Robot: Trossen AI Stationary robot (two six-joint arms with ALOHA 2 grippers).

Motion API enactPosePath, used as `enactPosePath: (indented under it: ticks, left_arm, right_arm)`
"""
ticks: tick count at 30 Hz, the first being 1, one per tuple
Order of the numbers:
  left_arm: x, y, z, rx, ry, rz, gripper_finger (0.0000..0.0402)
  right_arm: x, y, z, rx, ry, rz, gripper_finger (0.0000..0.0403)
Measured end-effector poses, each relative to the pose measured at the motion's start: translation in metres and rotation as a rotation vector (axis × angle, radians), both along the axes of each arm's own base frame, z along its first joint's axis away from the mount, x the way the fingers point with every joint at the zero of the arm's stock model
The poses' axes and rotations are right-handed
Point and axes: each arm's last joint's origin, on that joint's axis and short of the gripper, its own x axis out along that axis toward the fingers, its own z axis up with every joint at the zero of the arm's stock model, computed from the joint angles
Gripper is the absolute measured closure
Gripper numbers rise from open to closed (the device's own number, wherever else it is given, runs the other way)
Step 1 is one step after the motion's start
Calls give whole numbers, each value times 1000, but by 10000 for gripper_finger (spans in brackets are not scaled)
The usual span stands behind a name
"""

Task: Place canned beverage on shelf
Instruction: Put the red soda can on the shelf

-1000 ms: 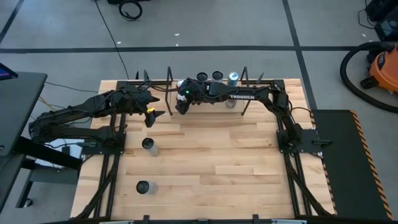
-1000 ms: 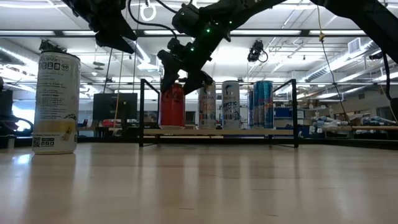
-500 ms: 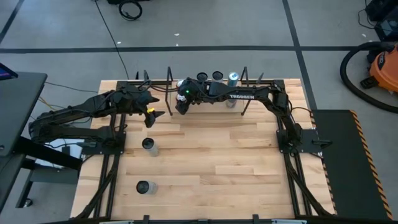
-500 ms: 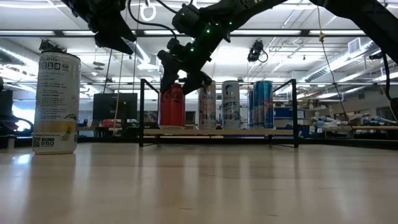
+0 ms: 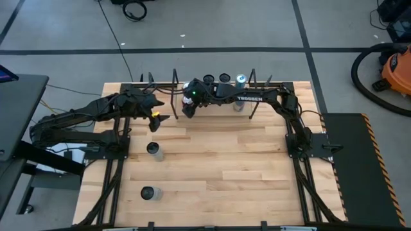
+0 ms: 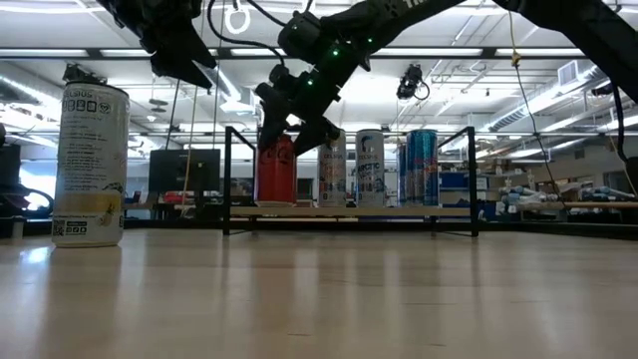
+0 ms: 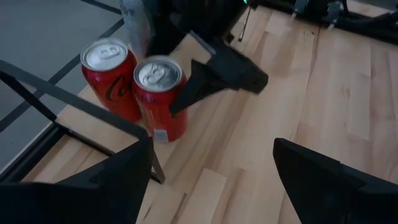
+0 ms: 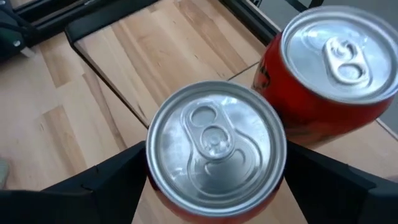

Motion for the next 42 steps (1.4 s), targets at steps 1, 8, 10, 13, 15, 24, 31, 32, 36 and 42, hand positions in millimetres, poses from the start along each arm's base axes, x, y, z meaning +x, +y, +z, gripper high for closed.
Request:
enactPosePath:
  ticks: [1, 8, 10, 13, 15, 24, 31, 32, 36, 42]
  left_arm:
    - [0, 0, -1, -2, 7, 0, 70]
    - [-1, 0, -1, 1, 20, -5, 70]
    - [-1, 0, -2, -1, 25, -5, 70]
    - [-1, 0, -2, -1, 25, -4, 70]
    - [-1, 0, -2, -1, 24, -4, 70]
    - [-1, 0, -2, -1, 23, -4, 70]
    - [-1, 0, -2, -1, 22, -4, 70]
    - [-1, 0, -2, -1, 23, -4, 70]
    - [-1, 0, -2, -1, 22, -4, 70]
    - [-1, 0, -2, -2, 22, -4, 70]
  right_arm:
    - [0, 0, 0, 0, -3, 2, 35]
    - [1, -2, 1, 1, -17, 5, 15]
    - [-1, -1, 5, 14, -25, 20, 14]
    - [-5, 1, 18, 30, -61, 49, 14]
    - [-8, 2, 26, 18, -77, 64, 14]
    - [-20, 5, 46, -52, -45, 143, 13]
    - [-20, 6, 45, -162, 13, 380, 14]
    - [-20, 7, 45, -170, 10, 425, 14]
    - [-20, 3, 46, -217, -9, 545, 14]
    - [-22, -11, 43, -235, -3, 545, 19]
